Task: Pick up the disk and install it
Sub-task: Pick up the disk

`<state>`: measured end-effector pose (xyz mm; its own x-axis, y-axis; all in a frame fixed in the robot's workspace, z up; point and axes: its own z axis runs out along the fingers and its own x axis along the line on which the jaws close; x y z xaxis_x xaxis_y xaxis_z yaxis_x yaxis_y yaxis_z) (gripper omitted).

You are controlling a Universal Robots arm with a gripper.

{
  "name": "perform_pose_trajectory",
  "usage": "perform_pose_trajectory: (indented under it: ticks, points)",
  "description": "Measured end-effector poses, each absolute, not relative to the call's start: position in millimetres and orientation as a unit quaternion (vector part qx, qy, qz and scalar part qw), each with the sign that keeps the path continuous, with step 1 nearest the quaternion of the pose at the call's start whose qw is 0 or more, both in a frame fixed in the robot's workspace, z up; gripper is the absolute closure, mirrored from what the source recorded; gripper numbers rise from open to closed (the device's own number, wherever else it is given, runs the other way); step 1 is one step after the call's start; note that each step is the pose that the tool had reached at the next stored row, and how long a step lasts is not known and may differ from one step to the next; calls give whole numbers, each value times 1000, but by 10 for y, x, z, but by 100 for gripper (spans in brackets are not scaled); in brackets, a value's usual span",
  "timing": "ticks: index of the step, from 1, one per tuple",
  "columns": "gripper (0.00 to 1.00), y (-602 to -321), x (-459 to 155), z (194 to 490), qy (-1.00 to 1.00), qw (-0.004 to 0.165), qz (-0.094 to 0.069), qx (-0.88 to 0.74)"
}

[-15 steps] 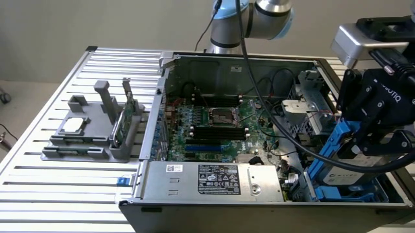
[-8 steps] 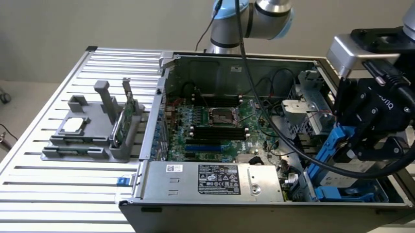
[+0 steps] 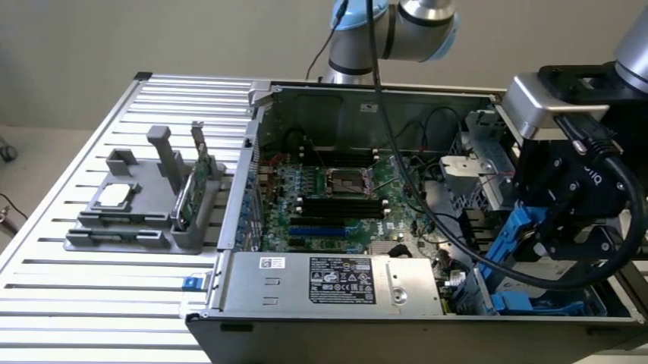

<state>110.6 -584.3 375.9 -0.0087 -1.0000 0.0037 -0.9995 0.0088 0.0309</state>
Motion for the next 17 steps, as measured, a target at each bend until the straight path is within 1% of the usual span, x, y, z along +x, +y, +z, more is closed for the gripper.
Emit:
perform_pose_trajectory:
  ticks: [17]
  points:
    - [67, -5845, 1148, 3450, -710, 17, -13, 704]
